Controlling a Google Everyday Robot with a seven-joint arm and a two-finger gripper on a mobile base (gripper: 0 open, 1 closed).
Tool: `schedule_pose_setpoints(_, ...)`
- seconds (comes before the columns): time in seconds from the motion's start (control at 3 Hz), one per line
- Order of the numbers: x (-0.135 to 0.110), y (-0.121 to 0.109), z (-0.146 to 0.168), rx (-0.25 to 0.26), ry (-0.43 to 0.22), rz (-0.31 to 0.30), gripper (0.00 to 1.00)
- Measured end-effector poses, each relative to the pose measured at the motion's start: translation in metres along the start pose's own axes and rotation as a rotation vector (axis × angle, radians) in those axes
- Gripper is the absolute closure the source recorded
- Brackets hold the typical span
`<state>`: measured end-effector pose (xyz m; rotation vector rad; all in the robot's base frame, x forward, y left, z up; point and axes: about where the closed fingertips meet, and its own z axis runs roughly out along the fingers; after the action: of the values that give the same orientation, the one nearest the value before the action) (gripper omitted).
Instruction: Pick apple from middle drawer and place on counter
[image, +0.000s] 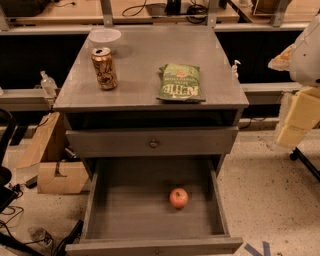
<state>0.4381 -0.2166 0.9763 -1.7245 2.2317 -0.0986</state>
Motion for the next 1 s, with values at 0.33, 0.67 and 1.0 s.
schedule_pose_setpoints(0.33, 0.0, 0.0, 0.0, 0.0, 0.0, 0.0, 0.0)
schedule_pose_setpoints(0.67, 0.002, 0.0, 0.018, 0.006, -0.077, 0.023, 0.0)
schedule_pose_setpoints(1.0, 0.019, 0.016, 0.077, -0.035, -0.244, 0.06, 0.0)
